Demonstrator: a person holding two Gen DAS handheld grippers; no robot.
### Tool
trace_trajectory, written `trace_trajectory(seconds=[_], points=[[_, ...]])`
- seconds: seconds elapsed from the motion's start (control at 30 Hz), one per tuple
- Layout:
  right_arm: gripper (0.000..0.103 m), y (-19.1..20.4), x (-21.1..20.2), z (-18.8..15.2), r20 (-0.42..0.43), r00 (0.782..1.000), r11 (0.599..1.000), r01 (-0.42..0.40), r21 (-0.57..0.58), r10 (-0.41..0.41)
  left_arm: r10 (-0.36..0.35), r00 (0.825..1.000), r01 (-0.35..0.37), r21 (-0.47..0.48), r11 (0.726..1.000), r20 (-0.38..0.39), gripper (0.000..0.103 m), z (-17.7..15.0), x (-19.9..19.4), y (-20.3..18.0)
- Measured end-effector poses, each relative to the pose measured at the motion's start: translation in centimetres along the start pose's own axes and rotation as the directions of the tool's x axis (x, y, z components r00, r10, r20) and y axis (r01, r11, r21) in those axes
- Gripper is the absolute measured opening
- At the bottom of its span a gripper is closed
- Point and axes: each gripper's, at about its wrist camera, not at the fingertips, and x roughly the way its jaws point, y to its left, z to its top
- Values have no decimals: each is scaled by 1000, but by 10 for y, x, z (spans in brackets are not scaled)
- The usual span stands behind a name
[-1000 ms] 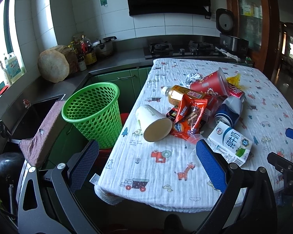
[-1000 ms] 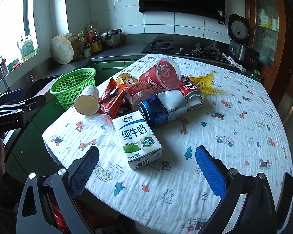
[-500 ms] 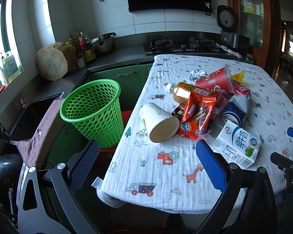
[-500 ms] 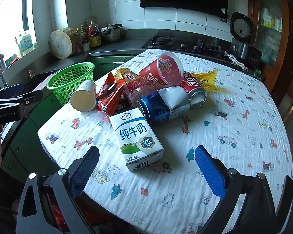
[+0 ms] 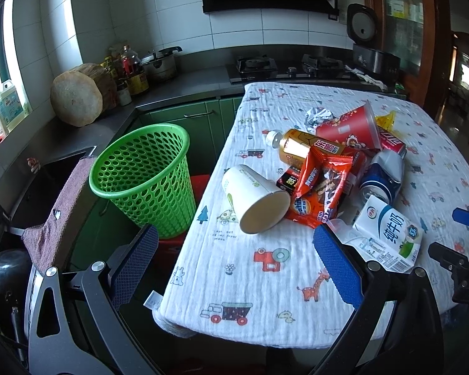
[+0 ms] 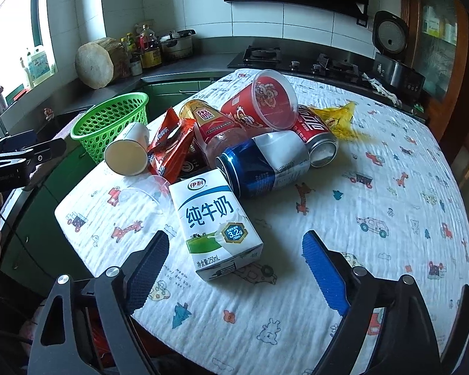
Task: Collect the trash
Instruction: 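Grasp the white paper cup with the left gripper while the right gripper grasps the milk carton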
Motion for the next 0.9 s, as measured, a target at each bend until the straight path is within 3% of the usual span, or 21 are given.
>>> trace_trajectory(seconds=[0.43, 0.6, 0.9], points=[[76, 2, 21, 9, -42, 999, 999, -11, -47, 9, -57, 998, 56, -16, 998, -42, 97, 30, 36, 10], [74, 6, 35, 13, -74, 997, 996, -32, -83, 26, -74, 994, 73, -24, 997, -85, 90, 42, 61, 16], [74, 21, 67, 21, -132, 991, 982, -51, -180, 27, -146, 969, 125, -115, 986, -199, 85, 54, 108, 31]])
